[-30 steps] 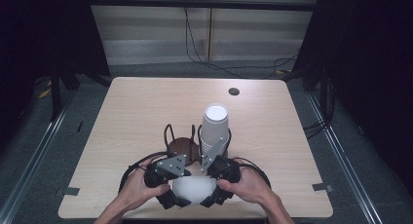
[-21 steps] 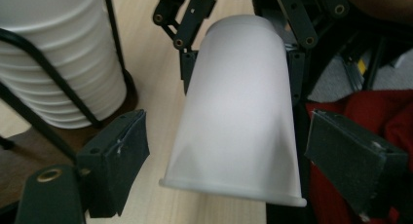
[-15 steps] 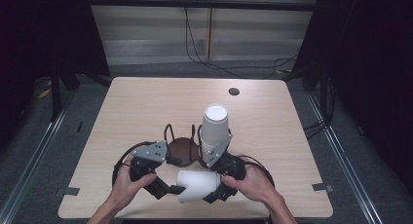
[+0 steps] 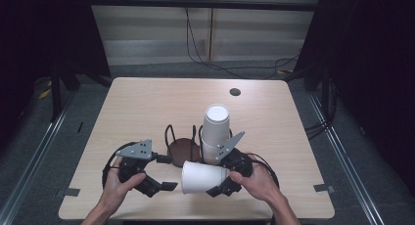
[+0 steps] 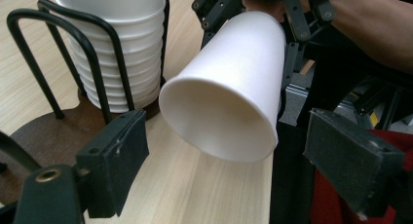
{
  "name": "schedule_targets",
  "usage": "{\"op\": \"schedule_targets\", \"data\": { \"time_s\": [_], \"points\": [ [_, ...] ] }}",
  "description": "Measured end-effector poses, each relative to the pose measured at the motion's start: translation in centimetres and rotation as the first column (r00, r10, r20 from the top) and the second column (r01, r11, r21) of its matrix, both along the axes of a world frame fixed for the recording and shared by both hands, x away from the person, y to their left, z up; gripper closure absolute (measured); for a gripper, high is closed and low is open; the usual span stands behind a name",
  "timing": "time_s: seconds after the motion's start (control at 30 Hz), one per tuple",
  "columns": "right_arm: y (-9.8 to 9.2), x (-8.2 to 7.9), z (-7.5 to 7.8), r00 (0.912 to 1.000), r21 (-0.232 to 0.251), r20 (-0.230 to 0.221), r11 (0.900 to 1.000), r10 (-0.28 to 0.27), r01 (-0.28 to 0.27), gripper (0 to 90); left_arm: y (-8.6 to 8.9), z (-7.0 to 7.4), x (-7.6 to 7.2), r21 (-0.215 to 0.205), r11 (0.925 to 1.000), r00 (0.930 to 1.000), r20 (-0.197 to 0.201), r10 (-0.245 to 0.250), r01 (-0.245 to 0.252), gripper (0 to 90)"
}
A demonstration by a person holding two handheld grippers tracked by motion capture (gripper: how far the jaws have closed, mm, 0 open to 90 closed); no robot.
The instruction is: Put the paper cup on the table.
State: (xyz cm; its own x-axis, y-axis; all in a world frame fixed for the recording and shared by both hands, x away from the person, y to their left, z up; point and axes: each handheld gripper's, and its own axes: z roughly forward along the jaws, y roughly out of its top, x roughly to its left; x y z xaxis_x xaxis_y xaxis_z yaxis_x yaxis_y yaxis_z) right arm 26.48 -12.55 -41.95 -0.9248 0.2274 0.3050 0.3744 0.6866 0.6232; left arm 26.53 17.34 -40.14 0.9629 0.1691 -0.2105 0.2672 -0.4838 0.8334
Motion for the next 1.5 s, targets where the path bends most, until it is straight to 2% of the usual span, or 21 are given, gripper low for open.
{"op": "schedule_targets", "data": {
  "time_s": [0.03,0.13,0.17,0.27,0.3,0.33,0.43,0.6,0.93,1.07,1.1,1.17,1.27,1.37,1.4,1.5],
  "points": [
    [-0.2,0.0,0.0,0.9999,0.02,0.009,1.0,-0.01,0.01,24.6,0.1,-0.2,0.0,-0.003,0.9999,0.9999,-0.004,0.011,-0.011,15.6],
    [-0.3,0.0,0.1,0.9999,0.038,0.01,0.999,-0.012,0.011,24.6,0.2,-0.3,0.0,-0.012,0.9998,0.9998,-0.007,0.019,-0.019,15.6],
    [-0.4,-0.1,0.2,0.9999,0.066,0.002,0.998,-0.011,0.011,24.5,0.2,-0.4,0.0,-0.018,0.9995,0.9997,-0.003,0.025,-0.025,15.6],
    [-0.5,-0.1,0.2,0.9998,0.082,0.006,0.996,-0.021,0.021,24.5,0.5,-0.5,0.0,-0.026,0.9991,0.9995,-0.002,0.033,-0.033,15.6],
    [-0.6,0.0,0.3,0.9994,0.106,0.014,0.994,-0.032,0.03,24.5,0.6,-0.5,0.0,-0.036,0.9987,0.9994,-0.005,0.035,-0.036,15.6],
    [-0.6,0.0,0.3,0.9994,0.106,0.014,0.994,-0.032,0.03,24.5,0.6,-0.5,0.0,-0.036,0.9987,0.9994,-0.005,0.035,-0.036,15.7],
    [-1.1,0.0,0.4,0.9988,0.151,0.018,0.988,-0.046,0.043,24.4,0.7,-0.6,0.0,-0.046,0.9981,0.9991,-0.007,0.042,-0.042,15.6],
    [-1.2,0.0,0.2,0.998,0.175,0.029,0.983,-0.056,0.05,24.4,0.7,-0.8,0.0,-0.036,0.9984,0.999,-0.014,0.042,-0.043,15.6],
    [-1.5,0.0,0.2,0.997,0.239,0.052,0.97,-0.057,0.043,24.3,0.3,-0.8,-0.4,-0.053,0.9982,0.9996,-0.014,0.026,-0.027,15.7],
    [-1.6,0.0,0.1,0.9967,0.261,0.052,0.964,-0.062,0.047,24.2,0.1,-0.6,-0.6,-0.083,0.9962,0.9997,-0.011,0.024,-0.025,15.6],
    [-1.6,0.0,0.1,0.9964,0.274,0.054,0.961,-0.066,0.048,24.2,0.1,-0.5,-0.7,-0.103,0.9943,0.9996,-0.008,0.027,-0.028,15.6],
    [-1.6,0.0,0.1,0.9964,0.285,0.055,0.958,-0.064,0.046,24.2,0.0,-0.4,-0.8,-0.11,0.9935,0.9995,-0.008,0.029,-0.03,15.6],
    [-1.5,0.0,0.1,0.9963,0.296,0.057,0.954,-0.065,0.045,24.1,0.0,-0.3,-0.9,-0.145,0.9891,0.9997,-0.011,0.02,-0.022,15.6],
    [-1.6,-0.1,0.2,0.9959,0.327,0.064,0.944,-0.064,0.039,24.1,0.0,-0.3,-1.0,-0.169,0.9852,0.9995,-0.012,0.028,-0.03,15.6],
    [-1.6,-0.1,0.2,0.9959,0.327,0.064,0.944,-0.064,0.039,24.1,0.0,-0.3,-1.0,-0.169,0.9852,0.9995,-0.012,0.028,-0.03,15.6],
    [-1.5,-0.2,0.2,0.9955,0.337,0.074,0.941,-0.06,0.031,24.2,-0.1,-0.3,-1.0,-0.199,0.9784,0.9984,-0.011,0.055,-0.056,15.6]
  ]
}}
